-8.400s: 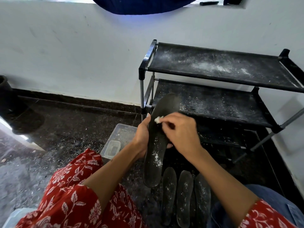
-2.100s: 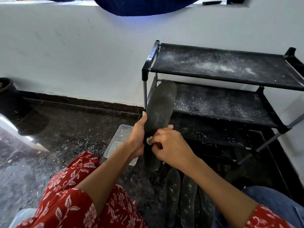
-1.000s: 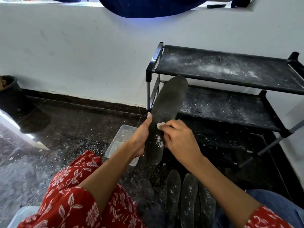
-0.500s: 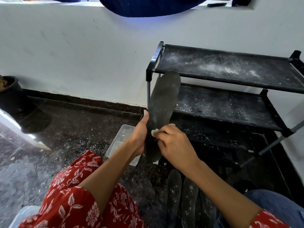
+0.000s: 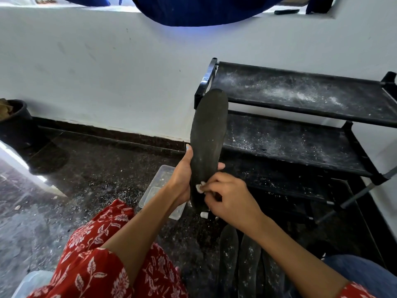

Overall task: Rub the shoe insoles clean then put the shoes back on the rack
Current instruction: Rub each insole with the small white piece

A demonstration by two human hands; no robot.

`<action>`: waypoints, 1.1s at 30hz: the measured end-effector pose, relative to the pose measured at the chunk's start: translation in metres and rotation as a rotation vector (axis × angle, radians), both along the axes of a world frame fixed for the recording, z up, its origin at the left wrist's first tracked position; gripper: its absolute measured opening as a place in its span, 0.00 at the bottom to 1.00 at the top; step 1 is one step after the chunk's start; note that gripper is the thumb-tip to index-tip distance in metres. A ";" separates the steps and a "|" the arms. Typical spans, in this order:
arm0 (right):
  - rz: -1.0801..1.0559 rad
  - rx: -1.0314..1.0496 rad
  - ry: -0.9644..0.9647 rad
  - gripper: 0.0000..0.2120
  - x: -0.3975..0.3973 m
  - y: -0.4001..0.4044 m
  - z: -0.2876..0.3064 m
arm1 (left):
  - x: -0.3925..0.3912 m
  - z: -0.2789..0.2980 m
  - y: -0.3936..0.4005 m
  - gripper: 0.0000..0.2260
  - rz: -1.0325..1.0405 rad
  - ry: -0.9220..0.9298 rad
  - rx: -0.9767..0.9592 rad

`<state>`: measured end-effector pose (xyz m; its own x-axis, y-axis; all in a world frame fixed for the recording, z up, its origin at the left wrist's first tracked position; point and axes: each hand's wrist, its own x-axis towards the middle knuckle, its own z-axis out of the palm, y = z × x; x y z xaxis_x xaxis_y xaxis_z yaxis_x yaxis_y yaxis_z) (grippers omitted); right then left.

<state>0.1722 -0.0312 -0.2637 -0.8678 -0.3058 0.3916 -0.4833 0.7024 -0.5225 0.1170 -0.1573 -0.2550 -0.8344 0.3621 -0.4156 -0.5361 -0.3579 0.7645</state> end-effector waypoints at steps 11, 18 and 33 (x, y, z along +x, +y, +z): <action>0.016 0.002 -0.033 0.08 0.000 0.004 -0.001 | -0.001 -0.001 0.000 0.37 0.016 -0.003 0.033; 0.053 0.119 -0.093 0.08 0.001 0.003 -0.009 | -0.003 -0.002 -0.001 0.37 0.047 -0.013 0.071; 0.016 -0.046 -0.171 0.06 0.002 0.005 -0.007 | -0.004 -0.001 -0.004 0.37 0.070 -0.023 0.085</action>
